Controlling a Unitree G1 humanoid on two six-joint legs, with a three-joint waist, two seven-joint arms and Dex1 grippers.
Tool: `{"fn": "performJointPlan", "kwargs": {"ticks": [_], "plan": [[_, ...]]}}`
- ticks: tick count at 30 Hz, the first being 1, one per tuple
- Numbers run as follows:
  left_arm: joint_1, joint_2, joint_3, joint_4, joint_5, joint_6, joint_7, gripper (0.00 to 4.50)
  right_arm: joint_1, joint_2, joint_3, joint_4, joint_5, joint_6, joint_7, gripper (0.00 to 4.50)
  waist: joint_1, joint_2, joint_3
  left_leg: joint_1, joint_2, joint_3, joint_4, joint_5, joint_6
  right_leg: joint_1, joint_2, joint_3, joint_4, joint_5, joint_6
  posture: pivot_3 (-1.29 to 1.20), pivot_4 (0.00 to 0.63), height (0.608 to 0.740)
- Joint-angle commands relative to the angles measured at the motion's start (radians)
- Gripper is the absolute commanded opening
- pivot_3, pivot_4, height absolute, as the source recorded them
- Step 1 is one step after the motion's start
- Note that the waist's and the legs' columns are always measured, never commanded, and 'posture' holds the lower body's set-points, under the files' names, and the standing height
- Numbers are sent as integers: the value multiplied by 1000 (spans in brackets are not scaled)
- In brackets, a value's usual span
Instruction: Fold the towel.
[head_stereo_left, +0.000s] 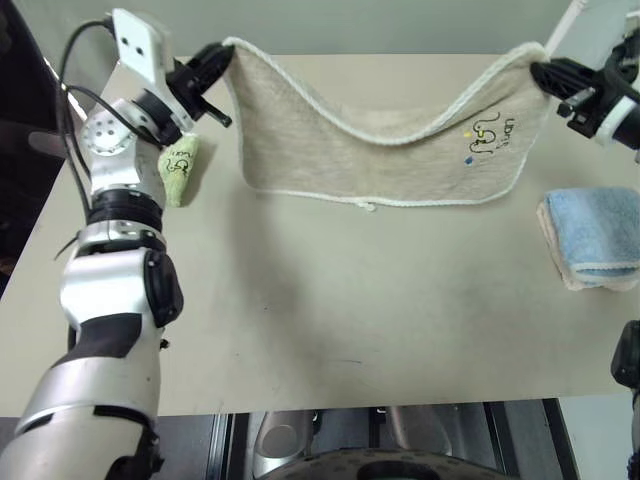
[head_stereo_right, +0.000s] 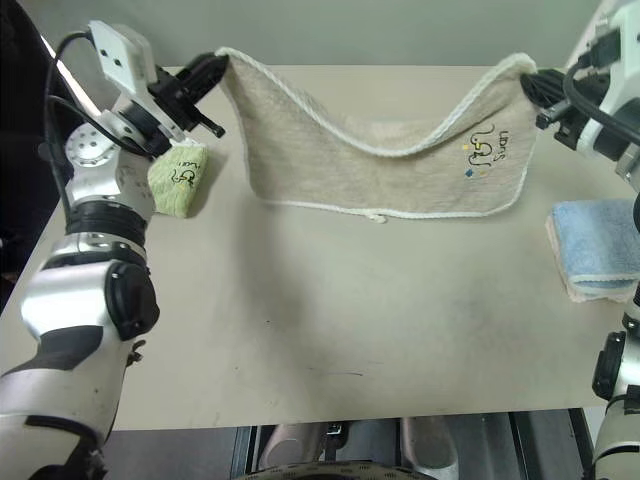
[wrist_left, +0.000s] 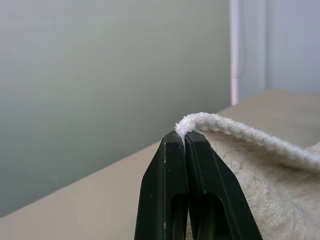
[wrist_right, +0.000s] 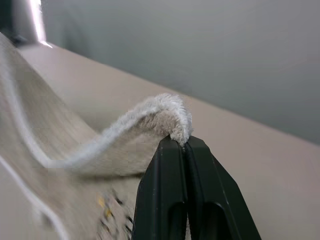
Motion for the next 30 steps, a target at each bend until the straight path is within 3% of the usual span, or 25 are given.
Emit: {"fn": "performJointPlan", "kwargs": {"ticks": [1,11,20,25,30], "plan": [[-42,49,20,31,22,-15,45,42,-9,-40,-32,42,-24,-71,36,0,-2,1,0,0,0,0,0,0,0,0,0,0,0,0,0,0,150,733],[-10,107,-3,71,112,-53,71,42,27,-57,-81,152,-16,-146,71,0,-4,1,1,0,1,-1,1,0,0,1,1,1,0,0,-1,0,150,733],[-54,87,3,94,129,-9,84,42,-64,98,-129,365,-80,-649,-34,0,-5,3,2,0,1,-1,1,-3,6,0,1,-1,0,1,-2,0,150,733],[-76,101,-6,97,151,-6,75,42,-116,111,-98,489,-124,-799,-15,0,-6,3,2,0,1,-1,0,-3,6,0,1,-1,0,1,-2,0,150,733],[-47,142,-9,82,143,9,-110,42,-10,98,-97,420,-81,-840,115,0,-7,3,2,0,2,-1,-1,-3,6,0,1,-1,-1,1,-2,0,150,733]]}}
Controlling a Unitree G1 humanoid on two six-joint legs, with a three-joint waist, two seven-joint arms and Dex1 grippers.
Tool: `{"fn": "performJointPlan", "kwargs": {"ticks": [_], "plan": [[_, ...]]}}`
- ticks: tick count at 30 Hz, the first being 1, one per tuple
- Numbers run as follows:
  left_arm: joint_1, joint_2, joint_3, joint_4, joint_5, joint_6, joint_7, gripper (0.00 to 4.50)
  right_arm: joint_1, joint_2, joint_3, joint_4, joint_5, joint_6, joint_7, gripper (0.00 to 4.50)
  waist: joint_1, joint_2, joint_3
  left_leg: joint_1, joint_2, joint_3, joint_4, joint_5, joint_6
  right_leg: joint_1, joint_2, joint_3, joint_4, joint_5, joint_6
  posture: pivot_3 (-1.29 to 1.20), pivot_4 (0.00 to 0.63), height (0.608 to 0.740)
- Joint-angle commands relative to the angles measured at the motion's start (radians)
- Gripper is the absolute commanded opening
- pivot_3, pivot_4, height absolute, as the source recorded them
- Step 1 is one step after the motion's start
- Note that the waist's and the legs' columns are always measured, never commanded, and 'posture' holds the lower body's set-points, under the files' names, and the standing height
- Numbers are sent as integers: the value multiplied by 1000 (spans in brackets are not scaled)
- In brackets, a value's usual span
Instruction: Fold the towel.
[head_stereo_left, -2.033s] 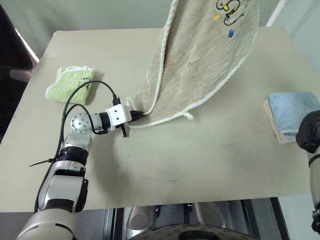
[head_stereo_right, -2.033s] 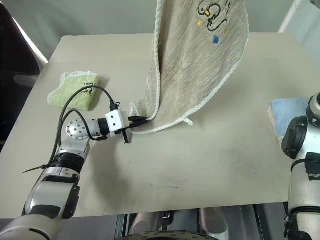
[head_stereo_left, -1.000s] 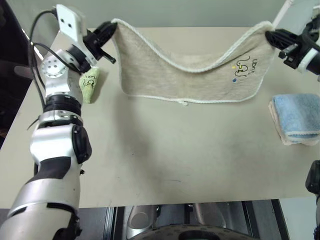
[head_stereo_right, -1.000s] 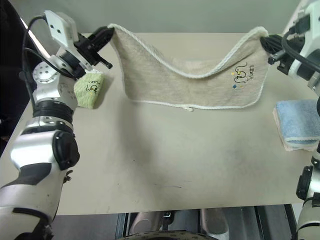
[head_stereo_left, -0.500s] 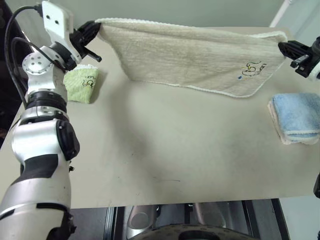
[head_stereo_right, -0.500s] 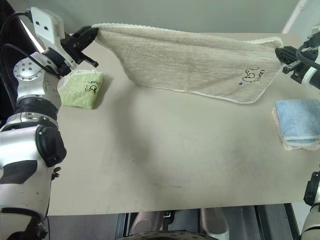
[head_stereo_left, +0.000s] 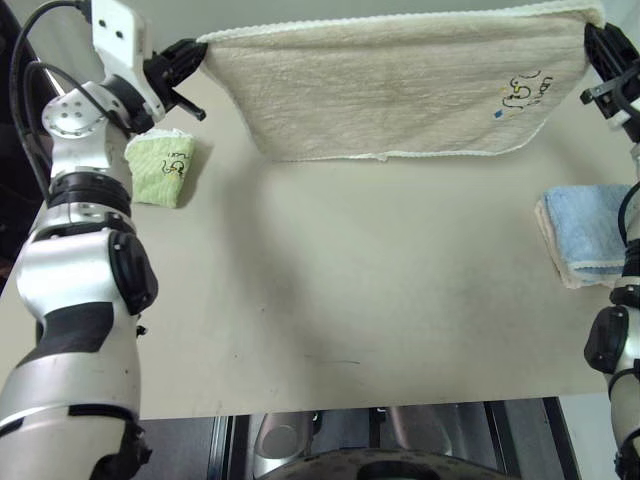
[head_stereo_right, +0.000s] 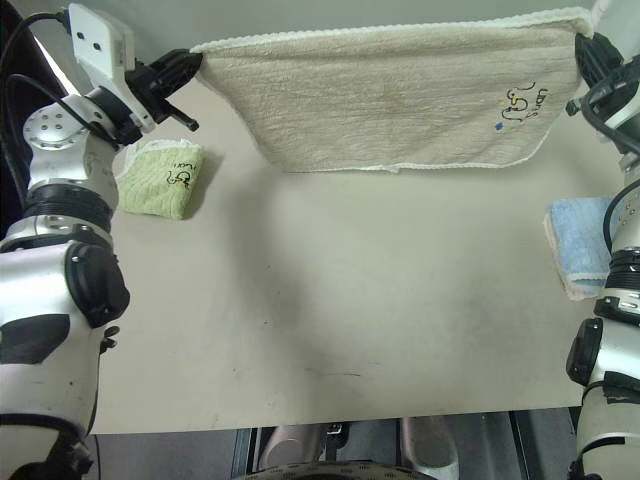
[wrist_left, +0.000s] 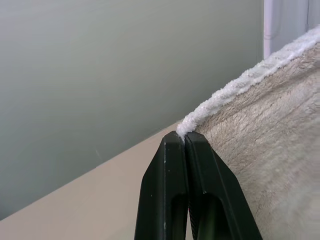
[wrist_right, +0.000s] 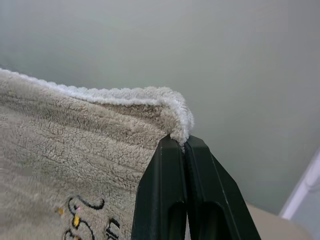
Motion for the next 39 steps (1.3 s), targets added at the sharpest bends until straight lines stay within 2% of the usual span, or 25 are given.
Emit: {"fn": "performJointPlan", "kwargs": {"ticks": [1,6,11,15,21,27,30,35,39], "plan": [[11,64,17,-15,-17,28,-120,42,87,-35,-38,-94,42,-33,95,0,1,0,0,0,0,0,0,0,0,0,1,-1,0,0,0,0,150,733],[94,150,-26,-49,-9,136,-434,42,357,-74,-57,-361,137,106,209,0,0,0,0,-1,1,0,0,0,-5,0,0,-1,0,-2,-1,0,150,733],[204,173,-42,-128,-27,196,-575,42,614,-124,-92,-574,218,215,305,0,6,-1,0,-1,1,0,2,0,-8,1,0,-1,0,-6,-6,0,150,733],[321,201,-78,-236,-25,223,-676,42,781,-124,-145,-717,274,269,338,0,5,-1,0,0,0,0,3,-5,2,2,0,0,-1,-6,-8,0,150,733],[528,265,-163,-549,-162,377,-706,42,1008,-66,-221,-871,314,261,350,0,4,-2,-1,5,0,0,2,-5,2,8,0,0,-1,-7,-8,0,150,733],[701,412,-238,-798,-319,486,-706,42,1135,1,-269,-844,258,103,403,0,1,-4,-2,6,0,-1,2,-5,1,8,1,1,-1,-6,-9,0,150,733],[751,475,-275,-890,-377,493,-706,42,1139,62,-283,-810,248,5,387,0,-1,-5,-3,7,0,-2,2,-6,-1,8,1,1,-1,-6,-10,0,150,733],[775,519,-304,-949,-423,494,-706,42,1127,102,-294,-786,259,-52,374,0,-1,-6,-3,9,-1,-2,2,-7,-1,8,1,3,0,-6,-11,0,150,733],[800,647,-408,-936,-432,405,-706,42,1261,76,-291,-789,209,-121,474,0,-1,-6,-4,9,0,-3,0,-9,-5,7,2,2,1,-9,-13,0,150,733]]}}
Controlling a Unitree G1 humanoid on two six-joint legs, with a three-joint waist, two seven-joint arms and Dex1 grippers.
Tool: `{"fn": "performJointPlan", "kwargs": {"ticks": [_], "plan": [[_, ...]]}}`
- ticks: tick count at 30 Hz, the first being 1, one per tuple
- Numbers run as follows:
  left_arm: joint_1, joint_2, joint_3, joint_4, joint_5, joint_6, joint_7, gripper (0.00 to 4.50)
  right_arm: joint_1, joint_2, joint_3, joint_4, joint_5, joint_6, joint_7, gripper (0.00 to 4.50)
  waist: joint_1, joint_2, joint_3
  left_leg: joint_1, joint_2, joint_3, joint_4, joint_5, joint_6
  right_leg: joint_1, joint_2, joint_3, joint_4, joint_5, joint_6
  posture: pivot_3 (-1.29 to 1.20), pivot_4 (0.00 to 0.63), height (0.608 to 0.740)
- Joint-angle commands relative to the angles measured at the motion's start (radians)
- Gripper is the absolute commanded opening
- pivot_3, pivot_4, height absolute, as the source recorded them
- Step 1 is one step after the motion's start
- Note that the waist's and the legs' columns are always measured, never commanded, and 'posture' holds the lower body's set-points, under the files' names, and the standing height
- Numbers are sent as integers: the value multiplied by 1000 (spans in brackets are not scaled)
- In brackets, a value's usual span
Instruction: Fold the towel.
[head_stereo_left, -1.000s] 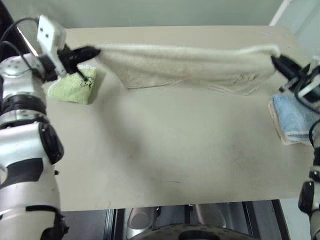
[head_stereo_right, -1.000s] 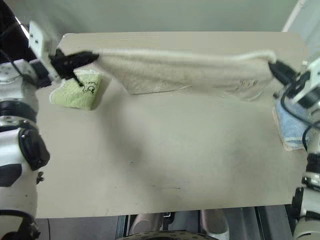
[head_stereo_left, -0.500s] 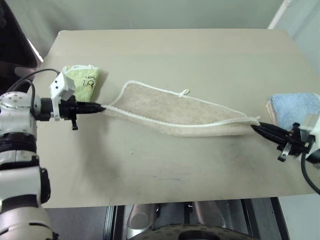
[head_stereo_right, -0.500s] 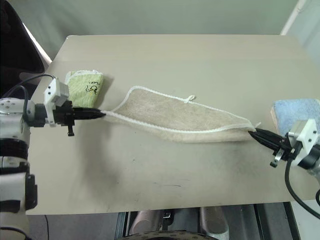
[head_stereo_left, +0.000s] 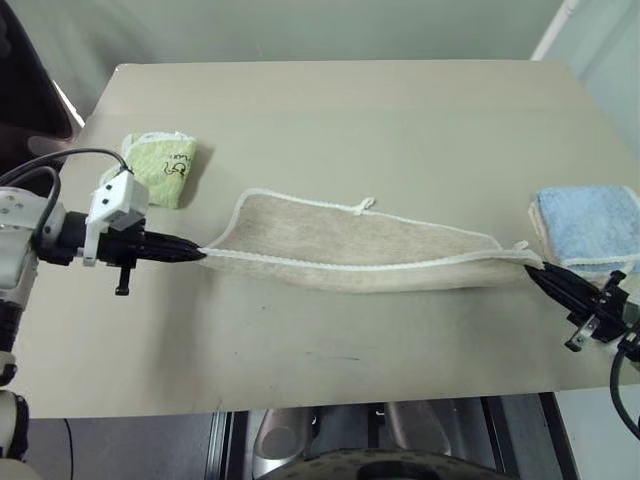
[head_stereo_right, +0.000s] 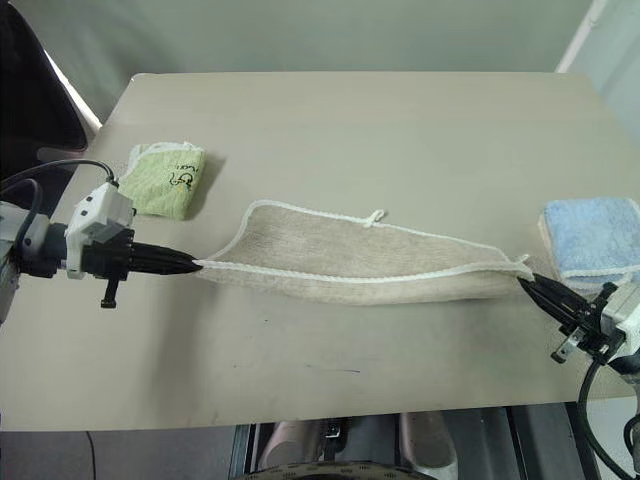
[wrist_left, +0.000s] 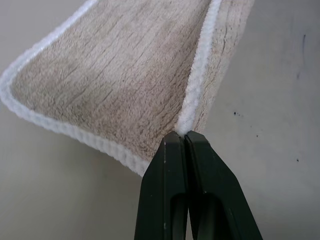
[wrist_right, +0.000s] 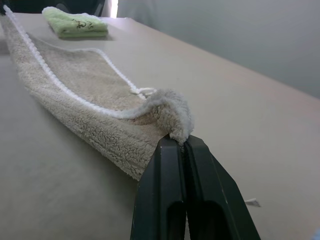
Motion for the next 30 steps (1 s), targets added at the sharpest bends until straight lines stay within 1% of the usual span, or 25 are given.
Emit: {"fn": "performJointPlan", "kwargs": {"ticks": [1,6,10,11,14,15,18,21,25,27,29,30], "plan": [[23,99,-57,24,-9,-81,-56,42,86,-23,-26,-14,-21,-66,75,0,0,0,0,0,0,0,-1,-1,-1,0,0,0,0,-1,-1,0,150,733],[61,127,-102,67,-27,-122,-56,42,171,-45,-12,-41,-36,-61,104,0,-2,0,-1,1,0,0,-1,-5,-6,0,1,1,0,-4,-2,0,150,733],[62,126,-124,105,-23,-160,-56,42,197,-58,-3,-59,-38,-50,107,0,-4,-2,-1,1,1,0,-1,-10,-15,-1,1,0,1,-4,-2,0,150,733],[61,124,-125,108,-26,-160,-56,42,209,-71,0,-69,-46,-33,107,0,-5,-2,-1,1,1,-1,-1,-10,-15,0,1,0,1,-4,-2,0,150,733],[71,114,-127,107,-39,-167,-56,42,269,-154,16,-112,-104,38,132,0,-5,-2,-1,1,0,0,-1,-10,-15,0,1,0,1,-4,-2,0,150,733],[70,109,-125,111,-41,-170,-56,42,274,-166,11,-124,-88,61,129,0,-5,-2,-1,1,0,0,-1,-10,-15,0,1,0,1,-4,-2,0,150,733],[52,84,-117,140,-35,-183,-56,42,251,-176,-12,-125,-45,124,86,0,-5,-3,-2,1,1,0,-1,-11,-17,1,1,0,1,-4,-2,0,150,733],[26,62,-113,167,-36,-184,-56,42,239,-180,-25,-112,-27,160,92,0,-4,-3,-2,1,1,0,-1,-11,-17,0,1,1,1,-4,-2,0,150,733],[-83,-24,-93,256,5,-187,-56,42,170,-141,-42,-127,23,220,5,0,1,-3,-2,1,1,0,-1,-10,-16,1,1,0,1,-4,-2,0,150,733],[-125,-53,-100,286,31,-190,-56,42,150,-130,-47,-132,27,240,-24,0,0,-3,-2,1,0,0,0,-9,-14,1,1,1,1,-4,-3,0,150,733],[-159,-77,-111,307,54,-194,-56,42,142,-125,-54,-135,15,256,-51,0,0,-3,-2,2,0,0,0,-3,-4,1,1,0,1,-4,-3,0,150,733],[-169,-84,-114,314,61,-196,-56,42,140,-123,-56,-137,11,260,-60,0,0,-3,-2,1,0,0,0,-3,-3,1,1,0,1,-4,-3,0,150,733]]}}
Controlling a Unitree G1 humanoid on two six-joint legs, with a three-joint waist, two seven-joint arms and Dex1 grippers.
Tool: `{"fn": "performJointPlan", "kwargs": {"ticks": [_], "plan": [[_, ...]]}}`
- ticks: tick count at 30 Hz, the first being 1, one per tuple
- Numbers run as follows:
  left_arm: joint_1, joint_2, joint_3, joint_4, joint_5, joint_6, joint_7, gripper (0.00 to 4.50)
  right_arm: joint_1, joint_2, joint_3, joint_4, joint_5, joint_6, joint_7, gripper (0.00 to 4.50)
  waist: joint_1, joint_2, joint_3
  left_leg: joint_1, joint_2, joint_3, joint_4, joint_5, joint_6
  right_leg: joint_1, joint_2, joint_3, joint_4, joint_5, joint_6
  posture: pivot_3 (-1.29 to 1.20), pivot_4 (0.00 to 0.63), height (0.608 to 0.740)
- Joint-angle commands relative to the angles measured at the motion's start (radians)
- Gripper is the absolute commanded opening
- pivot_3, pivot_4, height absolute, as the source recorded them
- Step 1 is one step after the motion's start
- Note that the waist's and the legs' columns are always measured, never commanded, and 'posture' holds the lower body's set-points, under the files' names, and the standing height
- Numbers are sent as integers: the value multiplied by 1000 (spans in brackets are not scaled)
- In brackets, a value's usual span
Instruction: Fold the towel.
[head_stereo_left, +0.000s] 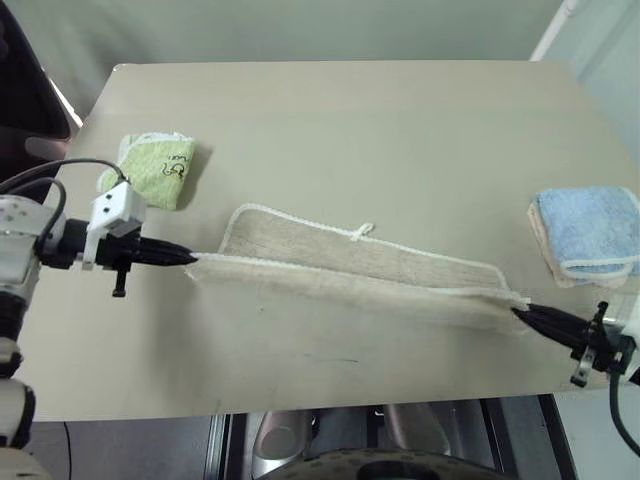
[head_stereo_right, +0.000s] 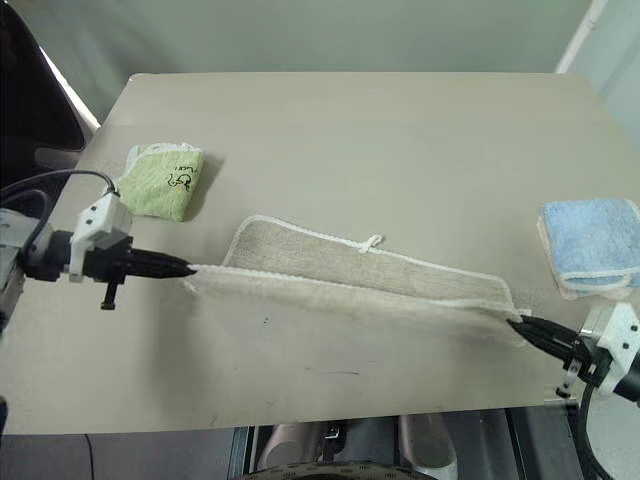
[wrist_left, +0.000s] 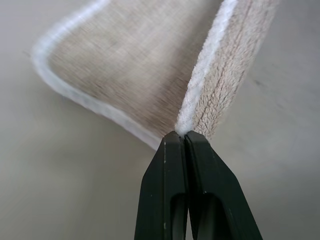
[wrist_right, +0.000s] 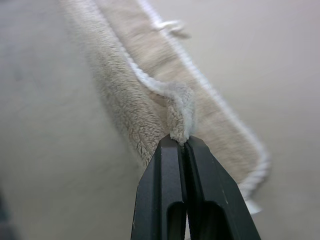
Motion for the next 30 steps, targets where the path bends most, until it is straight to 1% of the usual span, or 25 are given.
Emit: {"fn": "performJointPlan", "kwargs": {"ticks": [1,5,10,14,19,25,30], "plan": [[-44,-13,8,38,36,-22,-55,42,-13,9,-52,-14,3,23,-60,0,0,0,0,0,0,0,0,0,0,0,0,0,0,0,1,0,150,733],[-115,-69,-5,96,81,-35,-55,42,-42,9,-58,0,-29,61,-137,0,1,0,0,-1,0,0,0,-1,1,0,0,0,0,-1,1,0,150,733],[-207,-158,-2,199,153,-82,-55,42,-65,-13,-27,1,-71,89,-157,0,4,0,0,0,0,0,0,0,2,1,0,0,0,-1,1,0,150,733],[-274,-230,32,301,215,-137,-48,42,-80,-7,-23,5,-87,115,-180,0,7,0,0,0,0,0,0,0,3,1,0,-1,-1,0,2,0,150,733],[-320,-299,83,413,276,-245,35,42,-87,3,12,-7,-112,129,-197,0,8,0,0,0,0,0,1,0,3,2,0,-1,-1,1,4,0,150,733],[-348,-346,130,472,323,-305,69,42,-114,11,35,4,-128,133,-217,0,8,0,0,0,0,0,1,1,5,3,0,-1,-3,2,7,0,150,733],[-351,-362,150,503,367,-337,104,42,-140,25,48,20,-145,133,-252,0,8,0,0,1,0,0,1,2,6,6,0,-1,-4,3,8,0,150,733]]}}
